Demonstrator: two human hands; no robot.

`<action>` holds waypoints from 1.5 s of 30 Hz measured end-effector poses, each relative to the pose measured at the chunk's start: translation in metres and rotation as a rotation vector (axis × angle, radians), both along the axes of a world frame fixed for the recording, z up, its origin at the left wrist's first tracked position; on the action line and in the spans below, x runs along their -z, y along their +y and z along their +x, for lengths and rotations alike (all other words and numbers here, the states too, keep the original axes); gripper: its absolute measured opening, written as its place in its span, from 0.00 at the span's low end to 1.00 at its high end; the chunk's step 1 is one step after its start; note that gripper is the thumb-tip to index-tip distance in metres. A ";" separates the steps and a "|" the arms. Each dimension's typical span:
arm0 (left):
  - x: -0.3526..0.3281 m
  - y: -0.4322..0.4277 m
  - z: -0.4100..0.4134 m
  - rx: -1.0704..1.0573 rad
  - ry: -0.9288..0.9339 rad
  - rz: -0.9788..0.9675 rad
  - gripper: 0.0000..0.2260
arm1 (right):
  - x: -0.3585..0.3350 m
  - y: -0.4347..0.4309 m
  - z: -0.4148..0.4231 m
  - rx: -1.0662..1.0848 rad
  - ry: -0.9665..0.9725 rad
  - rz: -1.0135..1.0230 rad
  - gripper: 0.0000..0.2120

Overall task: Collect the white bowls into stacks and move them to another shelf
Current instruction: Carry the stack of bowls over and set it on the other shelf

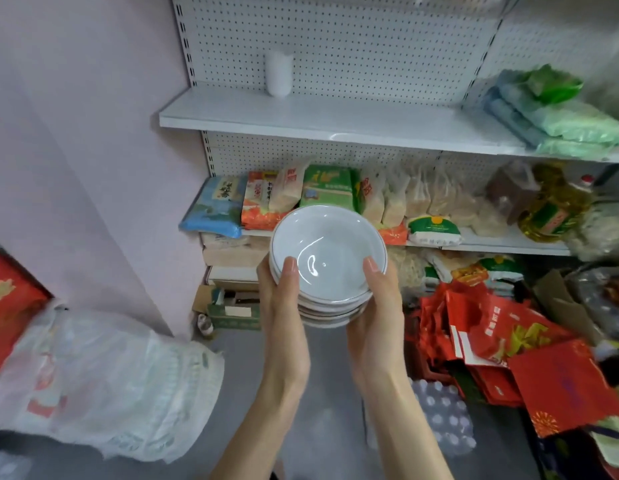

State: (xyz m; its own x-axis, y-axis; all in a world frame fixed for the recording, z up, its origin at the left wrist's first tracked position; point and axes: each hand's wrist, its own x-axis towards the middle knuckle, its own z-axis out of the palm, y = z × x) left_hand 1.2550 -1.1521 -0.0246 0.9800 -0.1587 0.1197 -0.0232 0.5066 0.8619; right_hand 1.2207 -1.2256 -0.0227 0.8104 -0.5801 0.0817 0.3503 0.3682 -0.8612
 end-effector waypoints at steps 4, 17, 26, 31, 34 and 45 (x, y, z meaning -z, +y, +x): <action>0.011 -0.046 0.077 0.021 0.064 0.006 0.29 | 0.007 -0.045 0.073 0.002 0.036 -0.022 0.26; 0.007 -0.194 0.379 0.120 0.006 0.035 0.30 | 0.005 -0.190 0.369 0.091 -0.008 -0.021 0.23; 0.008 -0.262 0.515 0.147 0.113 0.068 0.40 | 0.001 -0.261 0.504 0.084 0.052 0.001 0.30; 0.017 -0.301 0.574 0.016 0.145 0.079 0.29 | 0.018 -0.303 0.572 -0.005 0.100 -0.058 0.29; 0.020 -0.322 0.606 0.019 0.140 0.092 0.25 | 0.023 -0.328 0.608 -0.020 0.113 -0.050 0.32; 0.032 -0.354 0.670 -0.092 0.126 0.218 0.18 | 0.054 -0.369 0.682 -0.118 0.173 -0.064 0.31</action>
State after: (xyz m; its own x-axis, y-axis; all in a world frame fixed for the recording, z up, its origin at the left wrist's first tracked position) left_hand 1.9253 -1.5060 -0.0569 0.9965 -0.0769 -0.0313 0.0537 0.3096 0.9493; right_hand 1.9028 -1.5945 -0.0765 0.8773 -0.4789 -0.0309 0.1529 0.3401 -0.9279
